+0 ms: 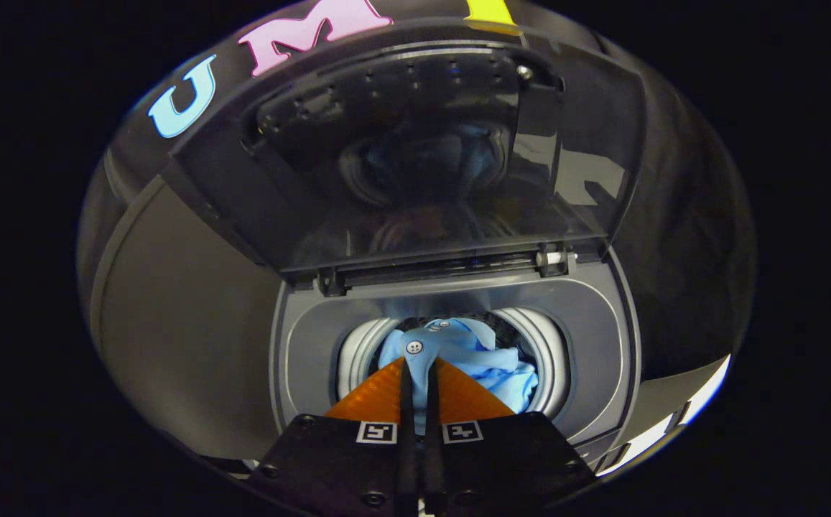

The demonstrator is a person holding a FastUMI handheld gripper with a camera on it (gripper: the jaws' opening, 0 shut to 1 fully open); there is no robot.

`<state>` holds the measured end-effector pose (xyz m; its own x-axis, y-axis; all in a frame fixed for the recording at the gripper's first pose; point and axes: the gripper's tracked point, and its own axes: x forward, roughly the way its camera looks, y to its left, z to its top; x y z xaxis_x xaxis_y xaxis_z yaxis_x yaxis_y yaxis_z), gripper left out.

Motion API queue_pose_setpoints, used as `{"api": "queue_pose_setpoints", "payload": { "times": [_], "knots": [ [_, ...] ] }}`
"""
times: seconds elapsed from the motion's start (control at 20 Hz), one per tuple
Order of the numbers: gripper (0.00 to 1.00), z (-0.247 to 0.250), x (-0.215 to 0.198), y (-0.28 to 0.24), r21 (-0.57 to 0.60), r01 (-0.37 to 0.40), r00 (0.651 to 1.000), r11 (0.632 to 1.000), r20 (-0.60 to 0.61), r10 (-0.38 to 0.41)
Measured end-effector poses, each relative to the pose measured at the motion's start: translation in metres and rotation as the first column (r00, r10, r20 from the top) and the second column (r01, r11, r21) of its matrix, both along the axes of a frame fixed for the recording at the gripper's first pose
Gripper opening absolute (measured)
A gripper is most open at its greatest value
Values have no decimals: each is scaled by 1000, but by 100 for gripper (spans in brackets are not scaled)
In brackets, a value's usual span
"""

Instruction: Put the clothes into the washing machine and then close the washing machine lid.

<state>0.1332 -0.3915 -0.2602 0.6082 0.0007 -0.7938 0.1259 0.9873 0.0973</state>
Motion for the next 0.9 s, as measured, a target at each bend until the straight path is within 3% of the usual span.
{"api": "queue_pose_setpoints", "payload": {
  "times": [0.35,0.5,0.75,0.9],
  "knots": [
    [9,-38,1,-8,-38,41,998,998,-55,-43],
    [21,-45,-3,-7,-9,72,994,997,-80,-73],
    [100,-41,-8,-17,-24,97,992,995,-78,-98],
    [100,-41,-11,-18,-16,94,993,995,-66,-95]
  ]
}}
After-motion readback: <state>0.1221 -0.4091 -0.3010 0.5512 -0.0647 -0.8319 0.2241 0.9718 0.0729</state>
